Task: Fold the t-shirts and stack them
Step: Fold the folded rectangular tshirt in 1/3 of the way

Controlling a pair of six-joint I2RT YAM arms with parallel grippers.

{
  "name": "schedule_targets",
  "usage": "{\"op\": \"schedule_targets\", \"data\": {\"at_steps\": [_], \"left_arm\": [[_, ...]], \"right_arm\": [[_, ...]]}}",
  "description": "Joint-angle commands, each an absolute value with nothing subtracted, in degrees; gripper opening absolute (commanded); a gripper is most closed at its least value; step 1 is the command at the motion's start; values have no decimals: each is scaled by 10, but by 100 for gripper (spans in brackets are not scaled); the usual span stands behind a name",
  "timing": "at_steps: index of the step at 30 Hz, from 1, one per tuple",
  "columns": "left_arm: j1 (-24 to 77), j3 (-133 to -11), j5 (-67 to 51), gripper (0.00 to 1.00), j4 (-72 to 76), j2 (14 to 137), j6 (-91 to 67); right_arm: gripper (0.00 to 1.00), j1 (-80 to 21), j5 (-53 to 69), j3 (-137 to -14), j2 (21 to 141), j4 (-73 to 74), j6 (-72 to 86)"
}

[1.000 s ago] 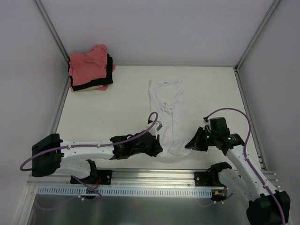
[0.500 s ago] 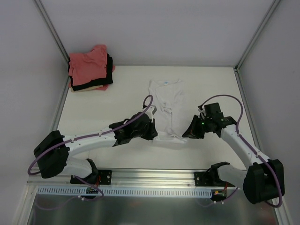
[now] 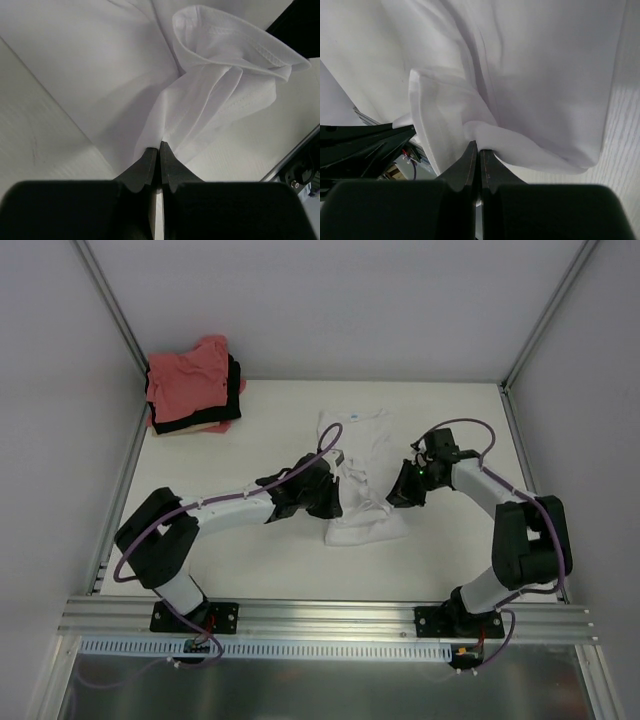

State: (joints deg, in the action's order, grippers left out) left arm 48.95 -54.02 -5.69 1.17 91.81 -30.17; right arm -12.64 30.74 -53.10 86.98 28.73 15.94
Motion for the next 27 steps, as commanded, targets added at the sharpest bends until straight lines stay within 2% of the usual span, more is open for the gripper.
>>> {"op": "schedule_targets", "data": {"at_steps": [1, 3, 5, 6, 7, 8, 9, 11, 12, 18, 24, 26, 27], "left_arm": [[456, -570, -94, 0, 21, 937, -281], [440, -582, -101, 1, 18, 953, -281], [418, -584, -101, 9, 19, 954, -279], [409, -585, -99, 21, 20, 953, -277], [397, -585, -95, 27, 22, 948, -273], [389, -585, -80, 35, 22, 940, -272], [385, -584, -71, 58, 23, 934, -269], [374, -583, -50, 88, 28, 915, -259], [374, -584, -42, 99, 26, 902, -253], [372, -558, -28, 99, 26, 850, -248], [373, -489, -128, 99, 81, 833, -302], [373, -477, -154, 93, 102, 837, -316], [373, -476, -176, 86, 107, 845, -320]], "right_arm": [[2, -115, 332, -612, 929, 285, 128], [4, -107, 324, -642, 972, 300, 120], [8, -95, 311, -679, 995, 310, 109], [22, -90, 308, -688, 1005, 321, 107], [36, -85, 308, -695, 1016, 322, 108], [92, -79, 299, -695, 1018, 321, 107], [99, -77, 294, -696, 1015, 320, 107], [100, -73, 279, -700, 1009, 329, 102], [99, -72, 266, -700, 998, 330, 97], [99, -72, 263, -692, 941, 346, 95], [99, -74, 266, -649, 882, 348, 98], [99, -74, 268, -636, 861, 346, 97], [99, -74, 274, -633, 855, 339, 97]]}}
